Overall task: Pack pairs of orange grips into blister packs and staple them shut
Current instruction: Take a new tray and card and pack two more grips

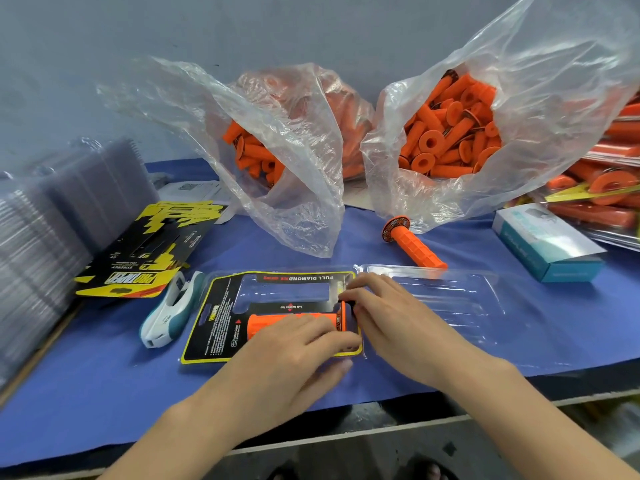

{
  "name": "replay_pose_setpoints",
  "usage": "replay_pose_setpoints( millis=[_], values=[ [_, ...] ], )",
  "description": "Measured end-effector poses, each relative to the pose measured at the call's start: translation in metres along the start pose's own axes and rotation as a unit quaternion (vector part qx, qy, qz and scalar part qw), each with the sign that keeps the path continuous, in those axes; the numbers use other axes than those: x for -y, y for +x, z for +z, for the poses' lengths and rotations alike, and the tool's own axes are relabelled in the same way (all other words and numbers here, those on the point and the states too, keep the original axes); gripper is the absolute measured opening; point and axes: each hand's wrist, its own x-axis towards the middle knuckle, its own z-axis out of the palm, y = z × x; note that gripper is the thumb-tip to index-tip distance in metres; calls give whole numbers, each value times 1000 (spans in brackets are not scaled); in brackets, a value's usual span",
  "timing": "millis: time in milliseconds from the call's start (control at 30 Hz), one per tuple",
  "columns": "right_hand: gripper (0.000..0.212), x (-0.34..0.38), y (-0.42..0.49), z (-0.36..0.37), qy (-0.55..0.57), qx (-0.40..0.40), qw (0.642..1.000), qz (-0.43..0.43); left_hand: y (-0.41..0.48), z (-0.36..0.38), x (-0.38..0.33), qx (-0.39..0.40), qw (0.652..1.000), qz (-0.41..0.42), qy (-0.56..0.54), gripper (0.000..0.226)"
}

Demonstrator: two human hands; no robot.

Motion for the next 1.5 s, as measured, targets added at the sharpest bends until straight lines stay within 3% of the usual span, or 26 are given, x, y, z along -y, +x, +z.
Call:
replay_pose_setpoints(
  millis=[167,300,400,500,967,1167,1500],
  values=[
    [33,-2,0,-1,5,-2,1000,-1,-12,-30,42,-99,980,-168,-38,21],
    [34,-4,-1,-2,-4,7,1000,8,-36,-35,82,-22,960,-278,-15,24],
    [33,-9,-2,-5,-3,4,1000,15,-44,-32,89,40,962,-270,5,29],
    [30,-13,-5,-9,-2,-7,1000,18,-43,-31,89,54,964,-260,19,31],
    [30,-19,-2,-33,75,-91,991,64,-24,-43,81,-18,963,-269,-13,35],
    [32,-55,19,-44,20,-149,965,216,2,-44,75,-75,960,-268,-33,32],
    [41,-88,57,-38,-12,-49,933,357,37,-35,46,-107,972,-190,-89,22]
  ],
)
